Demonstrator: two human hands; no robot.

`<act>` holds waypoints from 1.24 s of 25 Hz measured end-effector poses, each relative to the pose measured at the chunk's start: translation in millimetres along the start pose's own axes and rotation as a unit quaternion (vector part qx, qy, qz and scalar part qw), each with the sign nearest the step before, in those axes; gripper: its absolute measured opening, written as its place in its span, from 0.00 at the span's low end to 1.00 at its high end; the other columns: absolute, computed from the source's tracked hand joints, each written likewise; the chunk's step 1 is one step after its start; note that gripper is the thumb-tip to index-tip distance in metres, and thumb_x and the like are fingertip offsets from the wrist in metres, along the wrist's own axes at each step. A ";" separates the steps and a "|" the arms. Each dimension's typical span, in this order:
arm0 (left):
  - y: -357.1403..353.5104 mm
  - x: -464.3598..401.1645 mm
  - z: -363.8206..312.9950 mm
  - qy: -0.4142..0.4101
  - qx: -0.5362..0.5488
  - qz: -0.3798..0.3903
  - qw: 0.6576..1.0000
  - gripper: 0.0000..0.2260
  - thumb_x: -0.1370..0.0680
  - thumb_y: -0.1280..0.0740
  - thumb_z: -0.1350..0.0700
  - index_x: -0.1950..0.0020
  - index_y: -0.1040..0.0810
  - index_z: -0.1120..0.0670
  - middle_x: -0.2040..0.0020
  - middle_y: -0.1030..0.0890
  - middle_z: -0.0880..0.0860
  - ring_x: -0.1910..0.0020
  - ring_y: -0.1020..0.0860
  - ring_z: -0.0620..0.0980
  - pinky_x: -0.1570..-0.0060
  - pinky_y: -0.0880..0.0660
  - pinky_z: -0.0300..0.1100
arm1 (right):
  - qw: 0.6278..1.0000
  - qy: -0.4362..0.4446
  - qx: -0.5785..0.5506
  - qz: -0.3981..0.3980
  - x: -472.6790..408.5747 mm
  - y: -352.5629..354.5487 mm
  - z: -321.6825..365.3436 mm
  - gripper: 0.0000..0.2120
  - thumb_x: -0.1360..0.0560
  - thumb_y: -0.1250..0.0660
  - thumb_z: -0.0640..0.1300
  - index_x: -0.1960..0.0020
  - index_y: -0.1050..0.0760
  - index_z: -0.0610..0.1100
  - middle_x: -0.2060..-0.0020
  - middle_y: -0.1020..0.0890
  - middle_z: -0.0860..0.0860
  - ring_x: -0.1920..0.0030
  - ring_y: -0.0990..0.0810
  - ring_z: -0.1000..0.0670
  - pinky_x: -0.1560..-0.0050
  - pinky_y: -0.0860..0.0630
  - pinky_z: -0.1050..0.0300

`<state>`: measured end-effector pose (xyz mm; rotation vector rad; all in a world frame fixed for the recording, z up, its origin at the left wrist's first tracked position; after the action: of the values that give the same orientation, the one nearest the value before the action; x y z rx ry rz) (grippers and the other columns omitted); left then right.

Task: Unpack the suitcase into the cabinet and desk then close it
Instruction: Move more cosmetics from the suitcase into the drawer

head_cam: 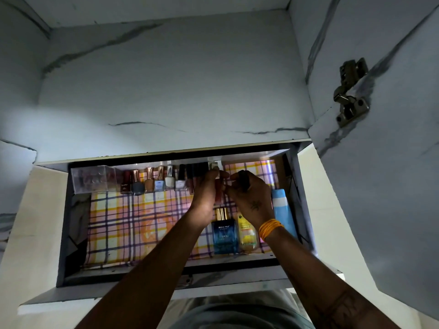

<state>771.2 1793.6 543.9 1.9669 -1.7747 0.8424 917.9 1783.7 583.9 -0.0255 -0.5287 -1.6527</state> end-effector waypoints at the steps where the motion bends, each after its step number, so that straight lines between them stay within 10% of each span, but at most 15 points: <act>1: -2.0 0.2 -0.3 -0.001 -0.017 0.001 1.000 0.17 0.17 0.40 0.48 0.53 0.16 0.54 0.55 0.16 0.58 0.63 0.20 0.50 0.67 0.29 0.40 | 1.000 -0.001 -0.008 0.007 0.4 -1.2 -0.4 0.14 0.29 0.21 0.53 0.55 0.20 0.44 0.64 0.17 0.47 0.59 0.18 0.45 0.57 0.20 0.45; 7: -6.2 -1.0 -12.7 -0.024 -0.055 -0.006 0.998 0.18 0.12 0.45 0.53 0.45 0.18 0.62 0.62 0.19 0.50 0.71 0.22 0.37 0.72 0.30 0.31 | 0.999 -0.014 -0.030 0.023 -5.6 -1.8 -0.8 0.14 0.30 0.23 0.55 0.54 0.18 0.45 0.60 0.14 0.48 0.55 0.15 0.44 0.52 0.18 0.42; 15: -17.5 -5.7 -12.0 -0.086 -0.076 0.037 0.993 0.18 0.12 0.43 0.52 0.48 0.17 0.60 0.53 0.15 0.54 0.53 0.17 0.48 0.51 0.23 0.45 | 0.999 -0.002 0.052 -0.013 -14.0 -1.7 1.2 0.09 0.31 0.25 0.53 0.58 0.18 0.47 0.66 0.16 0.54 0.63 0.19 0.56 0.62 0.24 0.59; 17: -13.2 -4.0 -32.2 -0.233 -0.291 0.010 0.928 0.14 0.13 0.41 0.52 0.49 0.18 0.55 0.56 0.17 0.50 0.53 0.19 0.49 0.50 0.26 0.47 | 0.991 -0.016 0.121 -0.057 -22.9 10.0 -4.4 0.10 0.30 0.25 0.51 0.63 0.21 0.46 0.68 0.18 0.51 0.66 0.21 0.53 0.65 0.31 0.58; 19: -7.6 1.6 -37.1 -0.348 -0.535 -0.054 0.768 0.15 0.19 0.37 0.53 0.35 0.20 0.57 0.43 0.18 0.57 0.41 0.22 0.58 0.42 0.29 0.51 | 0.977 -0.021 0.196 -0.085 -31.7 18.1 -11.7 0.11 0.29 0.28 0.54 0.61 0.19 0.45 0.64 0.16 0.47 0.61 0.17 0.45 0.62 0.27 0.56; 21: -3.2 2.1 -30.2 -0.360 -0.625 -0.075 0.688 0.21 0.23 0.35 0.55 0.31 0.23 0.60 0.36 0.22 0.61 0.36 0.26 0.64 0.36 0.29 0.58 | 0.967 -0.026 0.239 -0.084 -37.8 16.3 -14.0 0.13 0.28 0.33 0.54 0.58 0.19 0.43 0.61 0.16 0.44 0.57 0.17 0.40 0.60 0.23 0.53; 31: 0.8 -11.0 -20.8 -0.356 -0.638 -0.012 0.683 0.19 0.20 0.37 0.52 0.33 0.21 0.61 0.36 0.22 0.62 0.35 0.25 0.65 0.38 0.26 0.63 | 0.968 -0.014 0.247 -0.050 -51.6 -12.9 -16.3 0.10 0.23 0.28 0.50 0.52 0.17 0.43 0.55 0.14 0.44 0.51 0.15 0.41 0.57 0.30 0.59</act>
<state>766.1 1814.9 552.5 1.2307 -1.7501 -1.1605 918.8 1826.9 548.8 0.3508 -0.9631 -1.5791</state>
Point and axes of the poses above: each hand's wrist, its own x-axis away from the middle knuckle, its own y-axis out of the back of the hand, z = x × y, the point moved 10 cm from there along -x, towards the middle knuckle
